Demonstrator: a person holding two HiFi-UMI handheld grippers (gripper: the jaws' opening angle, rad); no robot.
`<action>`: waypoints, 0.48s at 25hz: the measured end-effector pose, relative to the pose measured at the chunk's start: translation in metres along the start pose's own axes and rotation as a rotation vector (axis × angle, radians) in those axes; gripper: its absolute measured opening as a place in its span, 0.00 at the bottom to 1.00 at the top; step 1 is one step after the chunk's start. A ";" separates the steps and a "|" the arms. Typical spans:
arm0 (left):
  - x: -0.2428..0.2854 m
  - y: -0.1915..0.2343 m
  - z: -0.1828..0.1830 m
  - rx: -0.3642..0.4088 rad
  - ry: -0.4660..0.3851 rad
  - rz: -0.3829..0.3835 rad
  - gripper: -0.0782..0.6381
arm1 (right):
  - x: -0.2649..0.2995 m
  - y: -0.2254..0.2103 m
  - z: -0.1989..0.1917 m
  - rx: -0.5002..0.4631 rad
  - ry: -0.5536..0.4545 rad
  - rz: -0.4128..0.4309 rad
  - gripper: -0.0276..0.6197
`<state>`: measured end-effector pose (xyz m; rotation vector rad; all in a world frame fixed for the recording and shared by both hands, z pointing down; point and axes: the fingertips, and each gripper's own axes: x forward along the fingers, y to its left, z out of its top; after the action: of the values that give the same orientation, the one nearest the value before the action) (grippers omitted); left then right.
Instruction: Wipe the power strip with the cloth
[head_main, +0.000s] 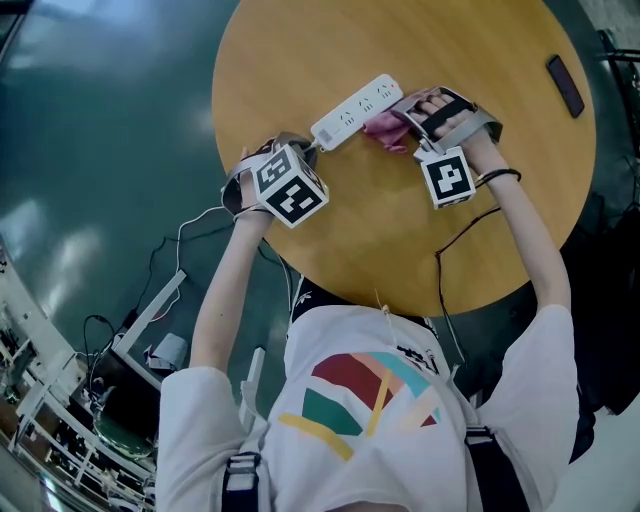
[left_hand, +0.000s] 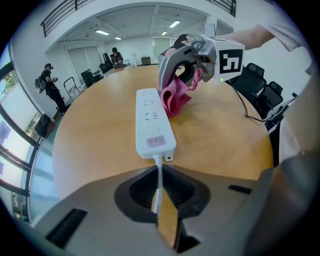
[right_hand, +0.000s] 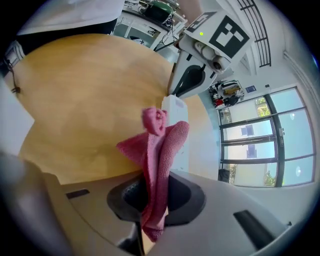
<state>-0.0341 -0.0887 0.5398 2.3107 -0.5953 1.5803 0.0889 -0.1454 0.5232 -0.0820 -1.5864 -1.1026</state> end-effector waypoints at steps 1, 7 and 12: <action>0.001 0.000 0.000 -0.001 0.002 -0.001 0.21 | 0.001 0.000 -0.008 -0.002 0.011 -0.003 0.10; 0.001 -0.001 0.000 -0.002 0.010 0.002 0.21 | 0.002 -0.006 -0.030 0.000 0.026 -0.028 0.10; 0.001 0.001 0.005 -0.008 0.010 0.009 0.21 | 0.001 -0.005 -0.064 -0.036 0.100 0.008 0.10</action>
<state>-0.0303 -0.0923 0.5388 2.2968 -0.6096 1.5897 0.1326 -0.1917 0.5161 -0.0569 -1.4760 -1.1124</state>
